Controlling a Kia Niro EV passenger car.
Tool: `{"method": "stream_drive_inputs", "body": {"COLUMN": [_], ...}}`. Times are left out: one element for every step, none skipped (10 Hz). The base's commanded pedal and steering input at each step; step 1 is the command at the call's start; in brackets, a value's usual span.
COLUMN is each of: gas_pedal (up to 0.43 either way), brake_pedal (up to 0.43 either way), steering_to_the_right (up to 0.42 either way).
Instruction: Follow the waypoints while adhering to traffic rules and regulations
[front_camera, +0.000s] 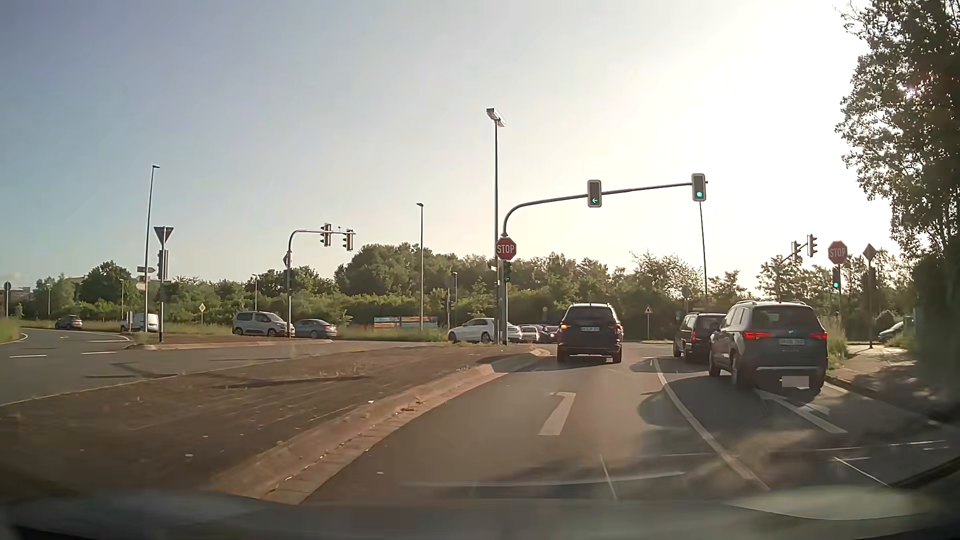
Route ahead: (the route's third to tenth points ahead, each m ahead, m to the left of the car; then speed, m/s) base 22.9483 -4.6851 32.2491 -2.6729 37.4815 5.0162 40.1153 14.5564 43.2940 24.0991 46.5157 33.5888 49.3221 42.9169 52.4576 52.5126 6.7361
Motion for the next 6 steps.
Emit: {"method": "stream_drive_inputs", "body": {"gas_pedal": [0.228,0.220,0.209,0.209,0.197,0.197], "brake_pedal": [0.000,0.000,0.000,0.000,0.000,0.000], "steering_to_the_right": [0.070,0.072,0.075,0.078,0.078,0.079]}}
